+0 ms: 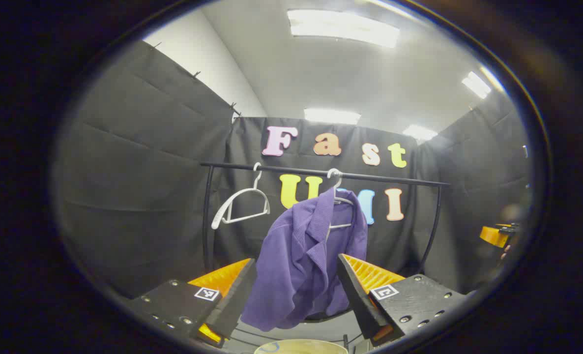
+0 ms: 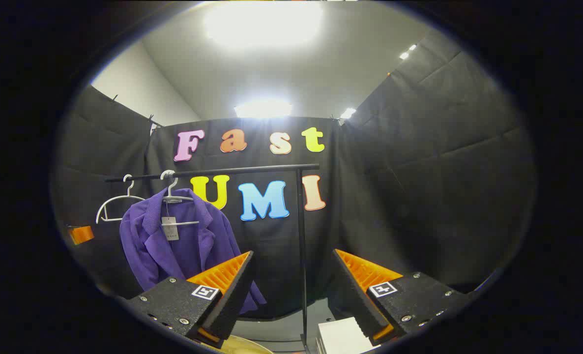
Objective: Grasp the clothes on the hanger with both hands and then place them into the laundry hamper below.
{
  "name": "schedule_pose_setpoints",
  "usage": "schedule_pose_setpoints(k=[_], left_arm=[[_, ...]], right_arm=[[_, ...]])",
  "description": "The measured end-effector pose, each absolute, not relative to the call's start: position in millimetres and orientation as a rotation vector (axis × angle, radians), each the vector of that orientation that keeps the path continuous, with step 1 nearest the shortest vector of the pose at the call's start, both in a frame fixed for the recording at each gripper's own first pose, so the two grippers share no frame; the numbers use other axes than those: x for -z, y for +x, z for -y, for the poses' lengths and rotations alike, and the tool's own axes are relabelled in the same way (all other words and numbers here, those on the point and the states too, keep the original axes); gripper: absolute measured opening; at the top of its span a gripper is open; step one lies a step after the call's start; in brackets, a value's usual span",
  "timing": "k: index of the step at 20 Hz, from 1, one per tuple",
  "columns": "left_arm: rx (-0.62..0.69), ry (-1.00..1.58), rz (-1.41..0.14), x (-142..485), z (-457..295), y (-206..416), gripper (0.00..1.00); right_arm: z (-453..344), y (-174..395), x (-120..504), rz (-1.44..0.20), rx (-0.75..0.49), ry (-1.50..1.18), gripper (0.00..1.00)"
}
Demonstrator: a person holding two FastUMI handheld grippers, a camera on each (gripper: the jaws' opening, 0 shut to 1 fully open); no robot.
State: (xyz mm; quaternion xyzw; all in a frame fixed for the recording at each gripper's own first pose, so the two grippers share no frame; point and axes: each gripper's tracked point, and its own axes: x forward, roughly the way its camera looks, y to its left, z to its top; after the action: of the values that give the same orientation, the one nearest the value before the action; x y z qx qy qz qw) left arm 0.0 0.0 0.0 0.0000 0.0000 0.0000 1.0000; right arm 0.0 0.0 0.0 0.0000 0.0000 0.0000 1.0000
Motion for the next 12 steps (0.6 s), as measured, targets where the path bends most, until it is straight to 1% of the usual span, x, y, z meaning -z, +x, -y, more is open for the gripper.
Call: schedule_pose_setpoints(k=[1, 3, 4, 5, 6, 7, 9, 12], left_arm=[[0.016, -0.009, 0.001, -0.7, 1.6, 0.5, 1.00], [0.064, -0.004, -0.010, 3.8, 13.1, 0.2, 1.00], [0.069, 0.013, -0.012, 6.0, 14.4, 2.0, 0.94], [0.076, 0.032, -0.018, 9.3, 20.1, 2.9, 0.94], [0.082, 0.052, -0.024, 13.0, 25.0, 3.9, 1.00], [0.083, 0.067, -0.026, 15.6, 27.5, 5.3, 1.00], [0.089, 0.076, -0.030, 20.3, 33.4, 6.6, 0.94], [0.100, 0.053, -0.036, 25.7, 33.1, 9.5, 0.94]], right_arm=[[0.2, -1.8, -1.4, 0.003, 0.006, -0.008, 0.94], [-1.3, -6.0, -7.3, 0.021, 0.012, 0.000, 0.95], [-3.0, -6.4, -7.7, 0.025, 0.013, 0.006, 0.95], [-4.1, -6.9, -6.1, 0.018, 0.011, 0.009, 0.95], [-6.3, -7.9, -1.4, 0.006, 0.009, 0.007, 0.91], [-8.1, -7.8, 0.7, -0.006, 0.007, 0.003, 0.94], [-12.5, -7.0, 0.7, -0.016, 0.002, -0.005, 0.95], [-18.5, -9.4, 0.9, -0.018, -0.007, -0.020, 0.95]])
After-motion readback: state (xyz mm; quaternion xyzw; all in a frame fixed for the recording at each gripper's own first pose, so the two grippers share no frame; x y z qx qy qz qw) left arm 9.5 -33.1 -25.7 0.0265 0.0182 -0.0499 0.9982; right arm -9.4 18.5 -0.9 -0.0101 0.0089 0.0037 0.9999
